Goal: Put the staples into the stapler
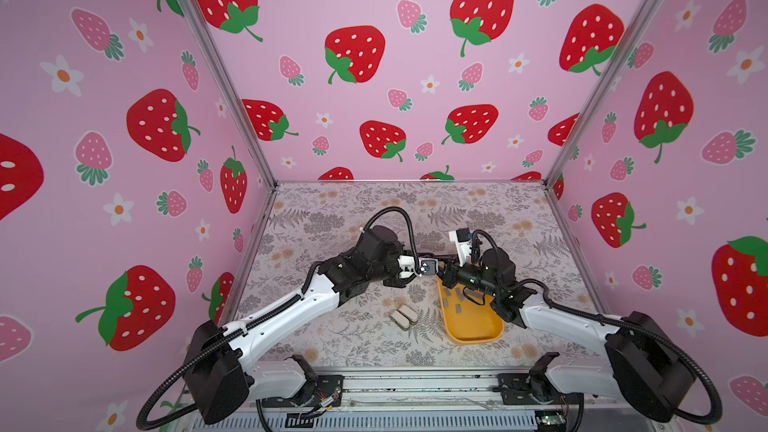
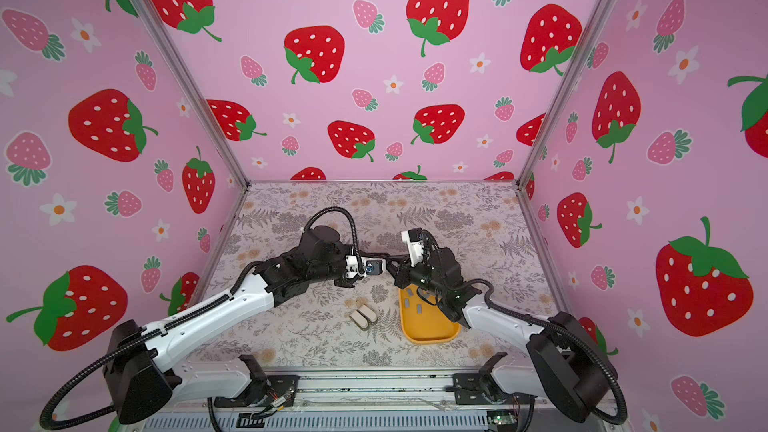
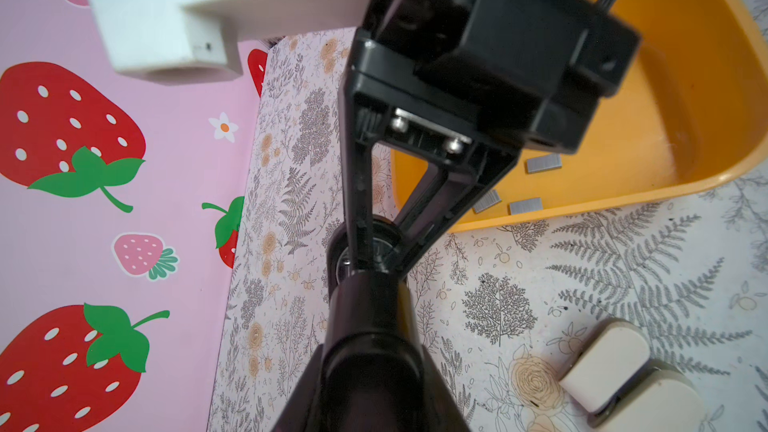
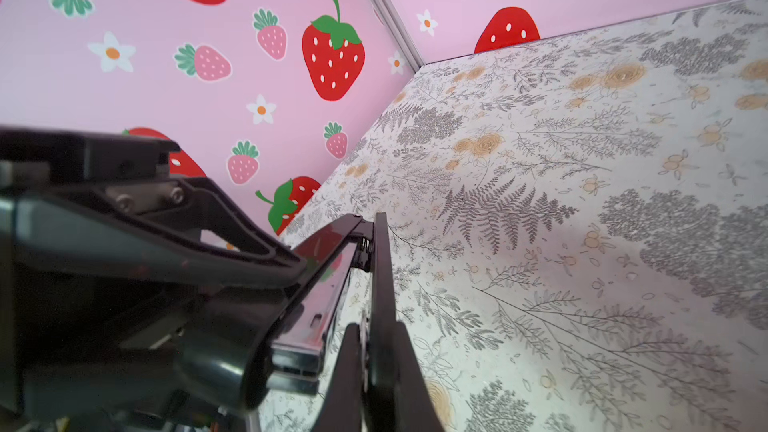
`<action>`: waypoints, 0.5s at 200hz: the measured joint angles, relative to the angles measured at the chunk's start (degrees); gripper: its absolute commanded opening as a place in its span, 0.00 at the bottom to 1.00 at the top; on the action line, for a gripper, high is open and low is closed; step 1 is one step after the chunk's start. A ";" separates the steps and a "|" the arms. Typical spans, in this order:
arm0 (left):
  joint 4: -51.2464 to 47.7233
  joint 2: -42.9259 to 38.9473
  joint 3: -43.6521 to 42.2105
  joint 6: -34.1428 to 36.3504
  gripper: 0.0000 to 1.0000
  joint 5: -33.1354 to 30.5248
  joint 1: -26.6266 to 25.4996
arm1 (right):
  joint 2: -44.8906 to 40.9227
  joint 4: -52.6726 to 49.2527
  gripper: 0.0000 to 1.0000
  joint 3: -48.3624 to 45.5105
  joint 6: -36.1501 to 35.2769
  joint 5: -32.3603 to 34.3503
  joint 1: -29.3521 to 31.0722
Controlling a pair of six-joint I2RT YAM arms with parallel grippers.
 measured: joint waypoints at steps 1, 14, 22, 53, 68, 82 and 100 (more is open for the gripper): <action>-0.02 0.00 0.00 0.00 0.00 0.00 0.00 | 0.09 0.04 0.00 0.00 0.02 -0.02 0.00; -0.17 0.00 -0.07 0.15 0.12 -0.20 0.02 | 0.87 1.05 0.00 0.00 1.03 -0.33 0.00; -0.17 0.00 -0.11 0.20 0.16 -0.35 0.02 | 1.20 1.49 0.00 0.00 1.53 -0.55 0.00; -0.09 0.00 -0.22 0.20 0.38 -0.42 0.07 | 2.23 3.74 0.00 -0.46 3.45 -0.98 -0.02; 0.92 0.00 -0.26 0.07 0.46 0.81 -0.15 | 2.78 4.42 0.00 -0.81 3.69 -1.07 -0.02; 2.27 0.00 -0.28 0.04 0.50 2.05 -0.57 | 3.61 4.66 0.00 -1.53 4.17 -1.09 -0.02; 3.23 0.26 -0.24 -0.24 0.51 2.71 -0.83 | 4.37 4.52 0.00 -2.75 4.87 -1.09 -0.02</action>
